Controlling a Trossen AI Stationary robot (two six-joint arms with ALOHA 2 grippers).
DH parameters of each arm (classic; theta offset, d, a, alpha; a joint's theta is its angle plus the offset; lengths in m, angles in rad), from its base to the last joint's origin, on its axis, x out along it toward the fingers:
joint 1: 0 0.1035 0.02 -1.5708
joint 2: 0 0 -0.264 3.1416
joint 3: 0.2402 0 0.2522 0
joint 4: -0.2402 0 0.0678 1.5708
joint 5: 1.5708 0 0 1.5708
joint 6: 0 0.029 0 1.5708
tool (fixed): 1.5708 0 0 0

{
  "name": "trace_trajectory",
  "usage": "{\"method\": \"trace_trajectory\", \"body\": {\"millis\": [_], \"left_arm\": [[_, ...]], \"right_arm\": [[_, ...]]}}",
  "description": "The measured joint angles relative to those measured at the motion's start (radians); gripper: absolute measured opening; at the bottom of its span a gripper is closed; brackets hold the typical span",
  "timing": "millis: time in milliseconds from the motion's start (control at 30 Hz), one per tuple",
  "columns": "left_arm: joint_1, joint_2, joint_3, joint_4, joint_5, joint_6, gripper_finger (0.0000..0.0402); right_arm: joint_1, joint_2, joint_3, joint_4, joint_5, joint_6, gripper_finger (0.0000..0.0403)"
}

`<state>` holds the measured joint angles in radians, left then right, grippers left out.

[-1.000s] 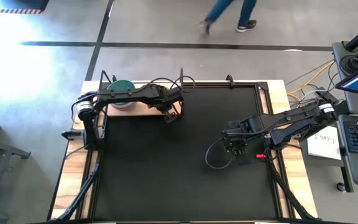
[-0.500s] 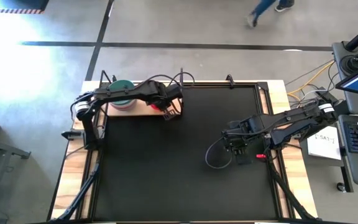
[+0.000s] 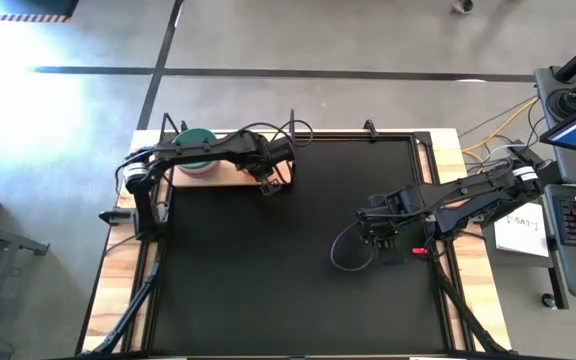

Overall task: Place and stack bowls onto a shelf
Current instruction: Stack the green bowl on top of the red bowl on the shelf, then return to Home Position

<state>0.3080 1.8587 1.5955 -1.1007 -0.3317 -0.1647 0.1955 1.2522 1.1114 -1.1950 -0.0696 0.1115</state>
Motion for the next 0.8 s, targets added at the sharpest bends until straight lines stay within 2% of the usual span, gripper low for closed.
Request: {"method": "trace_trajectory", "body": {"millis": [233, 533, 700, 800], "left_arm": [[0.000, -0.005, 0.031, -0.064, 0.000, 0.011, 0.0076], [-0.046, -0.103, 0.079, -0.119, -0.002, -0.043, 0.0084], [-0.124, -0.204, 0.053, -0.121, -0.002, -0.104, 0.0084], [-0.191, -0.274, 0.029, -0.118, -0.037, -0.159, 0.0084]], "right_arm": [[0.000, -0.002, -0.001, -0.006, 0.000, -0.018, 0.0187], [0.000, -0.062, -0.010, 0.018, 0.002, -0.076, 0.0187], [-0.007, -0.166, -0.070, 0.171, 0.002, -0.110, 0.0187], [-0.013, -0.238, -0.136, 0.293, 0.001, -0.124, 0.0187]]}}
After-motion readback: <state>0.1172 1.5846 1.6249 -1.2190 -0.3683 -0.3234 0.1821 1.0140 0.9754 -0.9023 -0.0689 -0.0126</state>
